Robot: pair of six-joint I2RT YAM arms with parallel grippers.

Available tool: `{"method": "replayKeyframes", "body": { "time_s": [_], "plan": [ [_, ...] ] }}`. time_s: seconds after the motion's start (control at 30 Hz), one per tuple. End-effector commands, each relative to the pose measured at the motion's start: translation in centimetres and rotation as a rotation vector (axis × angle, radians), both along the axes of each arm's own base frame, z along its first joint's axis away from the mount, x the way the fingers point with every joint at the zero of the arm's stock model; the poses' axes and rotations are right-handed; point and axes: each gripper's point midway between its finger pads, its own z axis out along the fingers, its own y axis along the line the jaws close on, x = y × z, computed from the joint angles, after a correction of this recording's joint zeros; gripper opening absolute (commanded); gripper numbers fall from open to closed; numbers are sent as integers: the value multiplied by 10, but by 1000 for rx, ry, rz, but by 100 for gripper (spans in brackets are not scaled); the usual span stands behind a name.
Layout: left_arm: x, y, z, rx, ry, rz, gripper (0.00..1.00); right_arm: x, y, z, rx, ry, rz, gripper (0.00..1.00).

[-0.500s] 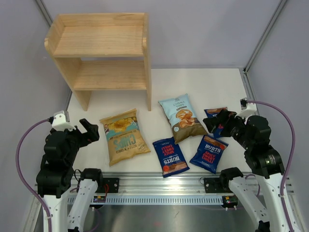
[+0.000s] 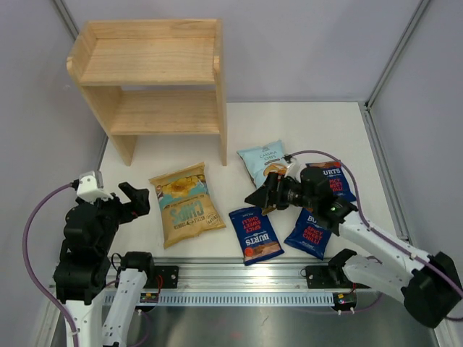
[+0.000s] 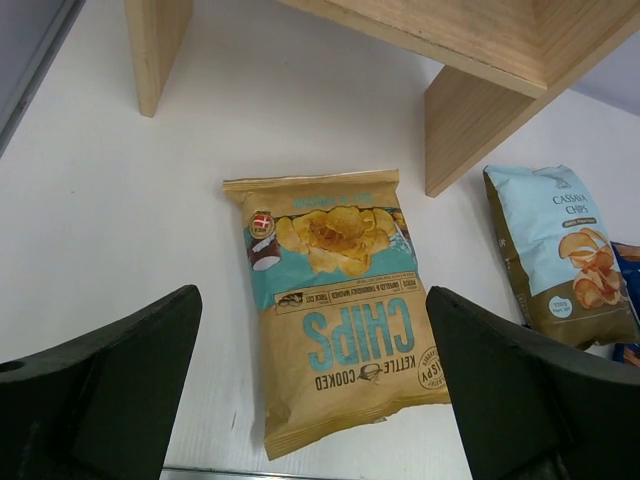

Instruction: Place and organize the chips bags onto the shelf

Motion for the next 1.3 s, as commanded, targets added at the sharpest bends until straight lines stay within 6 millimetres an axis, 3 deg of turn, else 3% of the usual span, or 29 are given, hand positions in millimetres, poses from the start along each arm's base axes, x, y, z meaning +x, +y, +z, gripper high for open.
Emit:
{"method": "replayKeyframes", "body": {
  "time_s": [0.0, 0.03, 0.1, 0.13, 0.2, 0.23, 0.3, 0.33, 0.37, 0.4, 0.7, 0.77, 0.83, 0.93, 1.0, 1.13, 1.17, 1.2, 1.27],
  "plan": [
    [4, -11, 7, -37, -48, -51, 99, 14, 45, 35, 118, -172, 17, 99],
    [4, -12, 6, -38, -45, -55, 99, 14, 60, 11, 85, -130, 43, 99],
    [5, -16, 5, -50, -38, -74, 99, 17, 78, 4, 108, -152, 70, 98],
    [5, -17, 5, -54, -36, -81, 99, 20, 87, -23, 67, -111, 81, 98],
    [4, -23, 7, -65, -35, -108, 99, 20, 107, -28, 65, -132, 122, 98],
    [3, -24, 7, -66, -32, -115, 99, 21, 116, -49, 36, -101, 141, 98],
    [1, -27, 7, -70, -32, -136, 99, 23, 133, -49, 60, -118, 178, 97],
    [1, -28, 6, -70, -27, -141, 99, 23, 139, -68, 39, -83, 199, 96],
    [0, -29, 6, -69, -24, -146, 99, 26, 146, -67, 49, -83, 204, 96],
    [-1, -29, 6, -68, -21, -150, 99, 28, 151, -84, 34, -55, 213, 96],
    [-3, -32, -4, -57, 16, -174, 99, 8, 195, -127, 76, 50, 309, 89],
    [-4, -32, -4, -56, 13, -176, 99, 4, 203, -125, 109, 57, 324, 81],
    [-5, -31, -5, -52, 11, -170, 99, 2, 203, -129, 125, 77, 318, 57],
    [-6, -30, -7, -51, 15, -169, 99, 3, 204, -117, 157, 49, 314, 30],
    [-6, -31, -9, -54, 20, -173, 99, 4, 203, -103, 176, 12, 312, 28],
    [-8, -34, -7, -66, 15, -187, 99, 4, 198, -77, 189, -77, 295, 17],
    [-9, -35, -5, -68, 11, -188, 99, 3, 197, -71, 191, -94, 292, 9],
    [-10, -35, -4, -71, 8, -190, 99, 3, 195, -57, 206, -126, 286, 8],
    [-12, -37, 2, -82, -8, -193, 99, 3, 190, -50, 199, -153, 278, 3]
  ]
}}
